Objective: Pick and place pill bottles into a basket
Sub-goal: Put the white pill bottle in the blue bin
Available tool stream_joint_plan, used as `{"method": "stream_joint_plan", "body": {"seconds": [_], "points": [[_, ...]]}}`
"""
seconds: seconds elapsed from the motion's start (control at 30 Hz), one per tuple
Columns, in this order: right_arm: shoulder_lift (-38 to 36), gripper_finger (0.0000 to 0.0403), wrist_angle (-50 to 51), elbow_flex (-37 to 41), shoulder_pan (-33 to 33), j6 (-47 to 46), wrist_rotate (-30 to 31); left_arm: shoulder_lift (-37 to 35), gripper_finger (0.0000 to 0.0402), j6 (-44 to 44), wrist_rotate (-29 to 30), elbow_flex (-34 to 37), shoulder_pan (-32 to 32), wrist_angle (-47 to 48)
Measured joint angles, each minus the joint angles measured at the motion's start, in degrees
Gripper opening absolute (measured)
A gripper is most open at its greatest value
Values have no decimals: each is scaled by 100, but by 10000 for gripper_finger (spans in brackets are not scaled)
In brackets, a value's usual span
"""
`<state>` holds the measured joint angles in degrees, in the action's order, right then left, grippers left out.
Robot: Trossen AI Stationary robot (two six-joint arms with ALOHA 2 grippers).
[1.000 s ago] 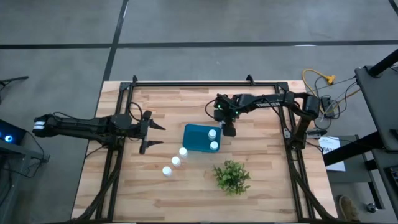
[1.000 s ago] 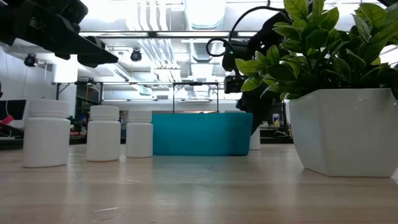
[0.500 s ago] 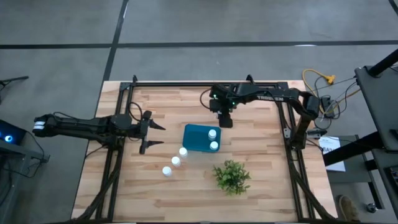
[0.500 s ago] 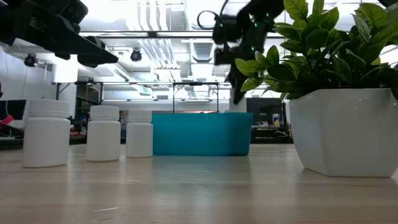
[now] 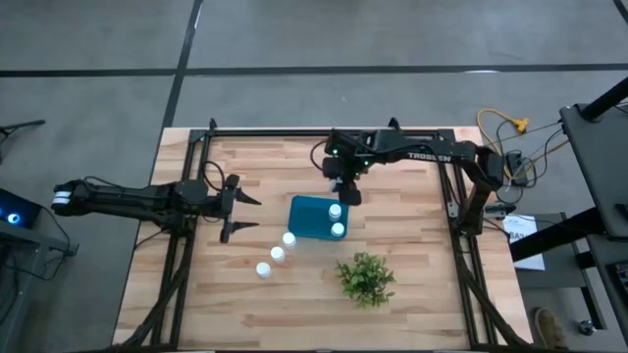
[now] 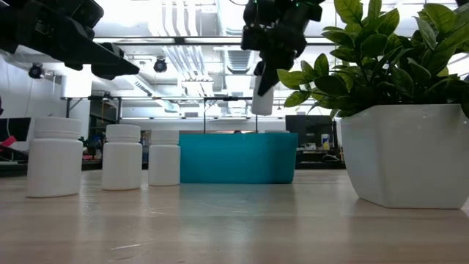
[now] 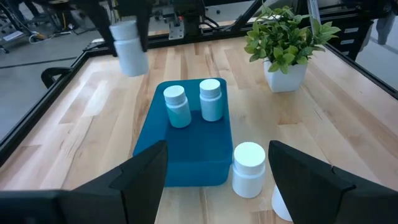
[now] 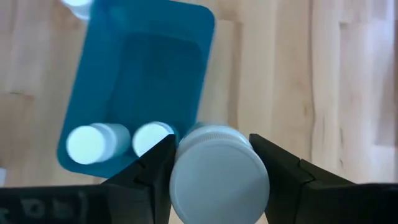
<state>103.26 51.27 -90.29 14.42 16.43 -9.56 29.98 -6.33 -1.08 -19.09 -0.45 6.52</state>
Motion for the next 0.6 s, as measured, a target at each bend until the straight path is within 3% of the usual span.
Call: {"method": "stream_joint_plan", "body": {"seconds": [0.6], "points": [[2,163,-910,246,-332,-254,-279,0,261,-4,0,0,2,1]]}}
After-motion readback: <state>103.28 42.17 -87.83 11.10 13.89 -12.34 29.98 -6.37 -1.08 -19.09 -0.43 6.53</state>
